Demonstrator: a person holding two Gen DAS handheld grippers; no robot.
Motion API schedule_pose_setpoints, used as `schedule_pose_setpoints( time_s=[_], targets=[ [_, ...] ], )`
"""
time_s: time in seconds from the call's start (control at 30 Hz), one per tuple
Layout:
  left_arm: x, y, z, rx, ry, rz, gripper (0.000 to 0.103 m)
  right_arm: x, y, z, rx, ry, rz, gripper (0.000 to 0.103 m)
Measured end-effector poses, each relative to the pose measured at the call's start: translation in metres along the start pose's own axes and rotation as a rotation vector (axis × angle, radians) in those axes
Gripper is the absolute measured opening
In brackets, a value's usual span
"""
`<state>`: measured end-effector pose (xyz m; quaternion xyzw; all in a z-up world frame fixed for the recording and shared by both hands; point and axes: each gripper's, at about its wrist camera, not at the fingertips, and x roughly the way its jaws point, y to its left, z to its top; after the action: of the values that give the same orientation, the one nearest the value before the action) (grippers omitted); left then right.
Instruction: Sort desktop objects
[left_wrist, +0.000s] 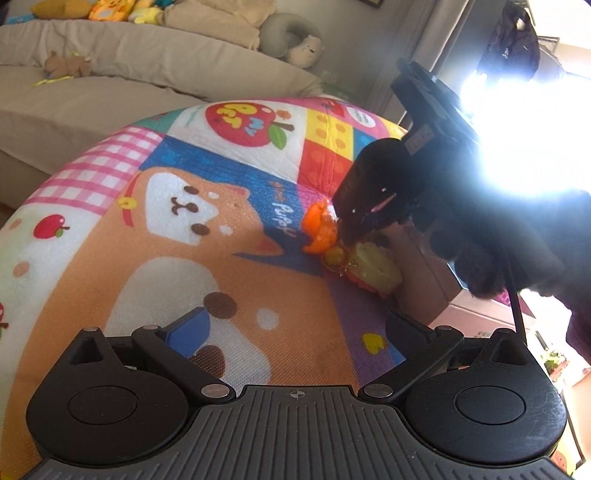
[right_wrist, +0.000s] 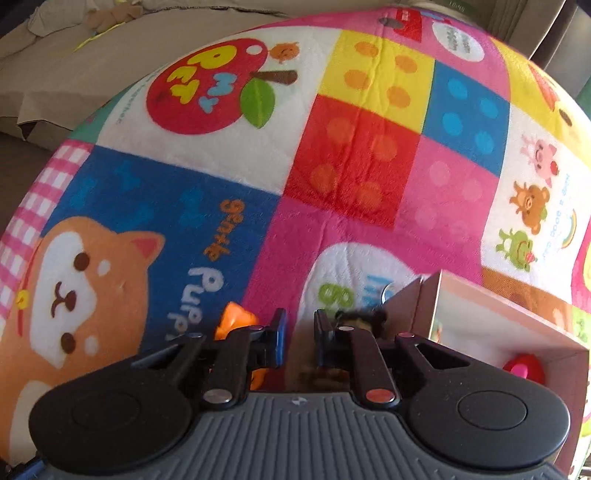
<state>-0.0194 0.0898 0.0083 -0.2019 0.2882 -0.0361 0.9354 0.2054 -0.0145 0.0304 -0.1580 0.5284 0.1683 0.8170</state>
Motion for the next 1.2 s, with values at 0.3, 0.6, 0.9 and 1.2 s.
schedule_pose_setpoints(
  time_s=[0.3, 0.6, 0.9, 1.2],
  targets=[
    [0.000, -0.002, 0.000, 0.009, -0.002, 0.006, 0.103, -0.051, 0.008, -0.074, -0.008, 0.069, 0.254, 0.012],
    [0.001, -0.010, -0.003, 0.063, -0.013, 0.031, 0.103, -0.075, -0.030, -0.033, 0.052, -0.148, 0.065, 0.022],
    [0.002, 0.002, 0.000, -0.004, -0.001, -0.003, 0.103, -0.001, -0.023, 0.023, -0.026, -0.094, -0.171, 0.022],
    [0.000, 0.003, 0.001, -0.017, -0.012, -0.007, 0.103, 0.002, -0.006, 0.005, -0.117, -0.044, -0.195, 0.021]
  ],
)
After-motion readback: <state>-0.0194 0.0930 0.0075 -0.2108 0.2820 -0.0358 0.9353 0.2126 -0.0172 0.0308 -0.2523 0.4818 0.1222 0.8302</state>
